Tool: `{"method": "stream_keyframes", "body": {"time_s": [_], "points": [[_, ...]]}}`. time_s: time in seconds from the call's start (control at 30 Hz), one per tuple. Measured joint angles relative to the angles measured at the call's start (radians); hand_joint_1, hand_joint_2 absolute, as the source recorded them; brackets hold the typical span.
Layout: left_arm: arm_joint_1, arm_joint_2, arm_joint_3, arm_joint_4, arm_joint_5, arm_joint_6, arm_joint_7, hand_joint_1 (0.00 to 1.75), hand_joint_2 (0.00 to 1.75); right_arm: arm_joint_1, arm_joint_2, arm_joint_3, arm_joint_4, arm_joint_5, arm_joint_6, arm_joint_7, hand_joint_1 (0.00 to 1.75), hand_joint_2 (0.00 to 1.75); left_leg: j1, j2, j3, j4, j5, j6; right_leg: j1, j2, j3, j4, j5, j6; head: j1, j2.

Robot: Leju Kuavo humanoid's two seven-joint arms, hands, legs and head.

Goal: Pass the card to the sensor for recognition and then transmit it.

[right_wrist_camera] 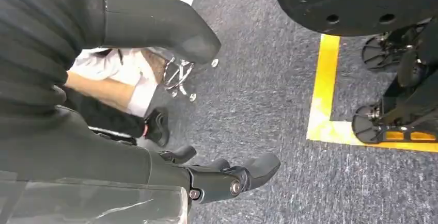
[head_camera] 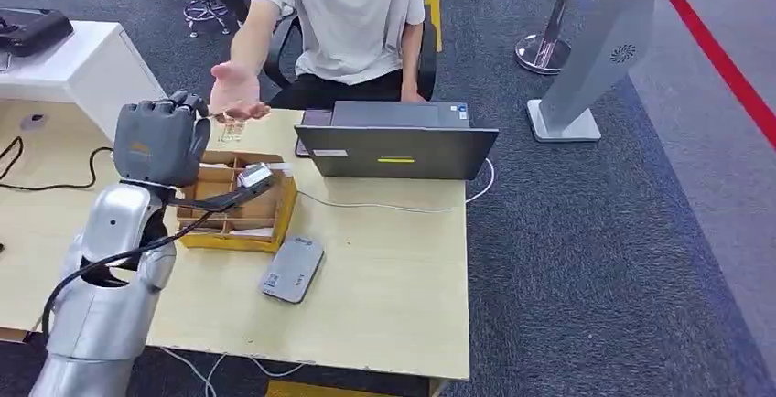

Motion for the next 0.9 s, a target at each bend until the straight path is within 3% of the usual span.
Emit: {"method": "stream_keyframes", "body": {"time_s": [0.27, 0.3, 0.67, 0.9], "points": [[-0.001, -0.002, 0.024, 0.058, -0.01, -0.004, -0.001, 1.75, 1.75, -0.001, 0.0, 0.0, 0.0, 0.001, -0.002, -0.002, 0.0, 1.75, 0.0, 0.0, -0.001, 0.0, 0.0, 0.0, 0.0, 0.0, -0.001, 0.0, 0.0, 0.0, 0.0, 0.0], [-0.001, -0.003, 0.026, 0.061, -0.01, -0.007, -0.001, 0.0, 1.75, -0.001, 0.0, 0.0, 0.0, -0.001, -0.002, -0.002, 0.0, 1.75, 0.0, 0.0, -0.001, 0.0, 0.0, 0.0, 0.0, 0.0, -0.001, 0.0, 0.0, 0.0, 0.0, 0.0], [0.012, -0.024, 0.028, 0.077, 0.047, -0.032, -0.035, 0.0, 1.75, -0.002, 0.0, 0.0, 0.001, -0.052, -0.022, 0.026, 0.0, 1.75, 0.0, 0.0, -0.001, 0.0, 0.0, 0.0, 0.0, 0.0, -0.001, 0.0, 0.0, 0.0, 0.0, 0.0], [0.096, -0.041, -0.005, -0.024, 0.084, -0.039, -0.058, 0.0, 1.75, -0.002, 0.001, 0.0, 0.006, -0.115, -0.047, 0.053, 0.0, 1.75, 0.0, 0.0, -0.001, 0.0, 0.0, 0.0, 0.0, 0.0, -0.001, -0.001, 0.0, 0.0, 0.0, 0.0]]}}
